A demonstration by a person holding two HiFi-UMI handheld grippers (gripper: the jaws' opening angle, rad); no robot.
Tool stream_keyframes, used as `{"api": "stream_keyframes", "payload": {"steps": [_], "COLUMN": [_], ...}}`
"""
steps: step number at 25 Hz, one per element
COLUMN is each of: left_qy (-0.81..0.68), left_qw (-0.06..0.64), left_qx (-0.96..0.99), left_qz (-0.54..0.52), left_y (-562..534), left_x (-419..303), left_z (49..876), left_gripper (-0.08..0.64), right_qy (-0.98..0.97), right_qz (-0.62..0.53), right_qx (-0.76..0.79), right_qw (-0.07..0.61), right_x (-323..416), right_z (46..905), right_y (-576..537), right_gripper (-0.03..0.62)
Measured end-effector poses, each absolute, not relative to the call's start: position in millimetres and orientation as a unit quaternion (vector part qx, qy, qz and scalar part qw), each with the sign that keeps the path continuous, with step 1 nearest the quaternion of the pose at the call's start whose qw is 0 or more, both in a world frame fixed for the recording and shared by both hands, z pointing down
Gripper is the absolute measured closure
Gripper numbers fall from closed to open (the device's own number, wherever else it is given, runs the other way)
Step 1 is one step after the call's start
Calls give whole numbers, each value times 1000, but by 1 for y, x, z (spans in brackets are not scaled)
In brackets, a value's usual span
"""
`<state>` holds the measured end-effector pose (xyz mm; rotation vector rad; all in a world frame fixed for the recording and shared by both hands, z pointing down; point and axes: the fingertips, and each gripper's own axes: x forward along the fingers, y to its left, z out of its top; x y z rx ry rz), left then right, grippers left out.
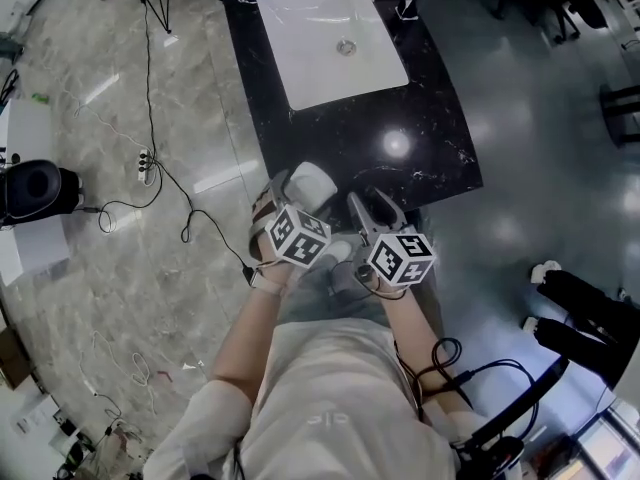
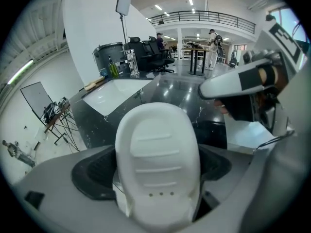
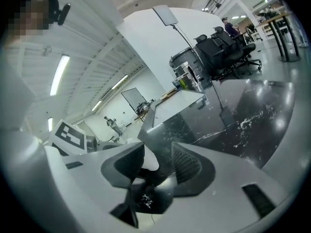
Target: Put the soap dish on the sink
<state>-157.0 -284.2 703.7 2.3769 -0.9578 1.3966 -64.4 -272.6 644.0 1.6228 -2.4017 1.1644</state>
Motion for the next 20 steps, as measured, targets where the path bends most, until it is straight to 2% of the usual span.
{"api": "stream_keyframes", "payload": {"steps": [8,20], "left_qy": [-345,-367], "left_qw": [70,38], "left_qx": [828,838], "left_qz": [436,401], "left_y": [-324,-326], "left_x": [-145,-144], "left_z": [692,639], "left_gripper": [78,78], "right_qy": [-769,-755], "right_qz": [353,334], "right_qx": [532,564], "right_qw": [32,5], "right_x": [-57,-30], "right_z": [640,616], "right_y": [-269,-260], "right_gripper": [422,422]}}
